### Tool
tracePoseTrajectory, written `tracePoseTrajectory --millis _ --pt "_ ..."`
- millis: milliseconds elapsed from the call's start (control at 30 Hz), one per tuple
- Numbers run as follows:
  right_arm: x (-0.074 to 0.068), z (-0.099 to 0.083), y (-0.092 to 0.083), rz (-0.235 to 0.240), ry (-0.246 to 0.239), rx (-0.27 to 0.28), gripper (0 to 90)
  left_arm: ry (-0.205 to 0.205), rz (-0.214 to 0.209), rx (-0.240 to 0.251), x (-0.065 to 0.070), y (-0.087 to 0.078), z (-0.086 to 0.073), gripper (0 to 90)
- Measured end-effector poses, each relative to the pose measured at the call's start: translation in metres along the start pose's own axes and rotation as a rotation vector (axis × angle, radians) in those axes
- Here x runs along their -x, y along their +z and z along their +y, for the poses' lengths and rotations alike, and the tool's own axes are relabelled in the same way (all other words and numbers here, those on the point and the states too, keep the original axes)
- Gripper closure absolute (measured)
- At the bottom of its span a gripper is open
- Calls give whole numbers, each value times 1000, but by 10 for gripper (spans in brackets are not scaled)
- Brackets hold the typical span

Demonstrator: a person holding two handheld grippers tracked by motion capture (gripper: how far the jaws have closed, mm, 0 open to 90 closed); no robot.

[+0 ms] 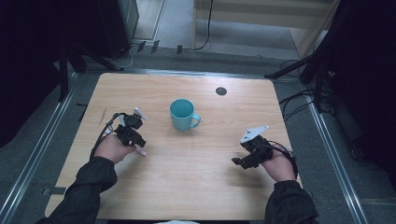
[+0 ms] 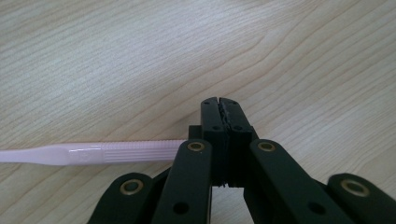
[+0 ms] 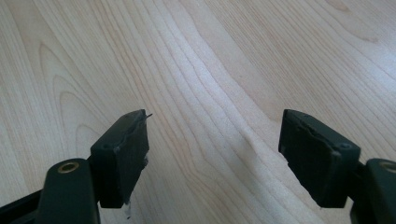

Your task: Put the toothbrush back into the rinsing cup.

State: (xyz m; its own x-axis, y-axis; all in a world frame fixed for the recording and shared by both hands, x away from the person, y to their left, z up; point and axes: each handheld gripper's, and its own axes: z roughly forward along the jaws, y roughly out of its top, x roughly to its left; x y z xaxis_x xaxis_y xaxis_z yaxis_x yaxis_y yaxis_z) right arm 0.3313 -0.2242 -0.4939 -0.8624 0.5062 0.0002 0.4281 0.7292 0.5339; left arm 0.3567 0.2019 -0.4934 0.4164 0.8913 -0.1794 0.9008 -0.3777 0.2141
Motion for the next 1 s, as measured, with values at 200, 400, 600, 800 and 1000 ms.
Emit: tracePoseTrajectory --millis 200,400,600,800,1000 --pt "0 0 0 0 -3 -1 242 -5 4 -29 -1 4 0 895" --pt "0 0 1 2 -3 -4 242 -20 11 -38 -3 8 2 894" --pt "0 0 1 4 -5 -7 242 -19 7 -48 -4 9 3 894" --pt "0 0 2 6 -5 -9 242 -21 5 -65 -6 11 1 893" --pt "0 1 3 6 0 -13 242 -21 7 -71 -6 11 -2 894"
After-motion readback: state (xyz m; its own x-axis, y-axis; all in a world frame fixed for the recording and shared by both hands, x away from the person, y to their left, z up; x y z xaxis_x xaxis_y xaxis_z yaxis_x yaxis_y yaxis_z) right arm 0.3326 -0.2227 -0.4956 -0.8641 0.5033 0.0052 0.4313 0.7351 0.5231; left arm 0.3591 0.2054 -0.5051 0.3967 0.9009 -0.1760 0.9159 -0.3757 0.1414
